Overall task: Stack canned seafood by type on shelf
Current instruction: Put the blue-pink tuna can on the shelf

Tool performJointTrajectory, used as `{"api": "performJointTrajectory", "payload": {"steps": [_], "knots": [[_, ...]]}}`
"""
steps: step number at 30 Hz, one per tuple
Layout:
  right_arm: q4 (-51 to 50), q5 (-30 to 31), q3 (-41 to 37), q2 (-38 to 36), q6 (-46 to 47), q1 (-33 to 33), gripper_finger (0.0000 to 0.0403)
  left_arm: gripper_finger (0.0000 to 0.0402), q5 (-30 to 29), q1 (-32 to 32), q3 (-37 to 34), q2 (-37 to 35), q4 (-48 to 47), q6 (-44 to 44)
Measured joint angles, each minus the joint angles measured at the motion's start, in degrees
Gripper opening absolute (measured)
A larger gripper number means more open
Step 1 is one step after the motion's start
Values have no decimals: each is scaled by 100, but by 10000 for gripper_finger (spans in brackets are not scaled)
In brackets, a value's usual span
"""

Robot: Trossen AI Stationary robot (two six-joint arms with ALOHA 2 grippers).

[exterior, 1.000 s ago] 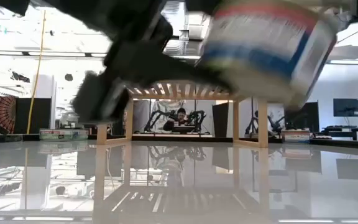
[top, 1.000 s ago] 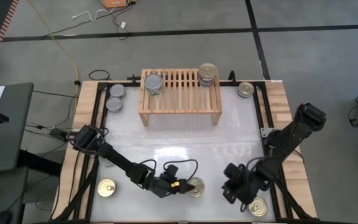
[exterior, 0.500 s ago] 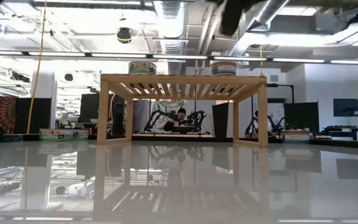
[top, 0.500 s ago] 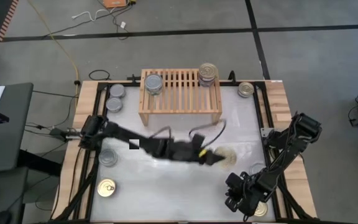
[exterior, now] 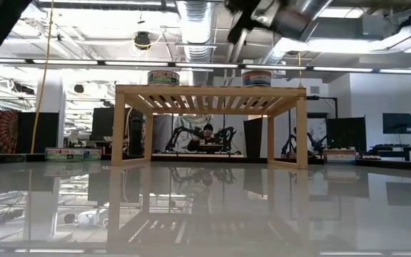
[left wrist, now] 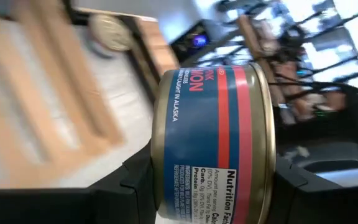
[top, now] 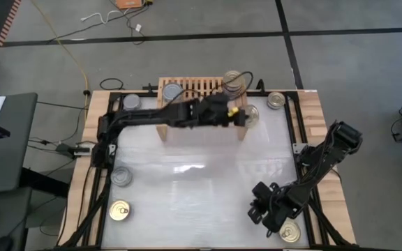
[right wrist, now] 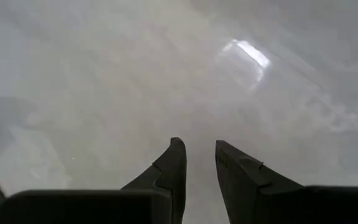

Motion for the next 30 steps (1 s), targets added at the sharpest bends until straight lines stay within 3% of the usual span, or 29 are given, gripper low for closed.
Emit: {"api": "performJointTrajectory", "payload": {"steps": [7,14,17,30], "knots": [[-502,35,0,-114,160,-298,111,177,313,557,-19,0,-136,295],[-624,57,0,-152,206,-563,111,182,806,848,-612,39,292,11],[-772,57,0,-220,206,-651,111,180,820,916,-820,23,806,-101],[-927,63,0,-258,201,-759,111,185,937,1009,-834,20,650,112]]}}
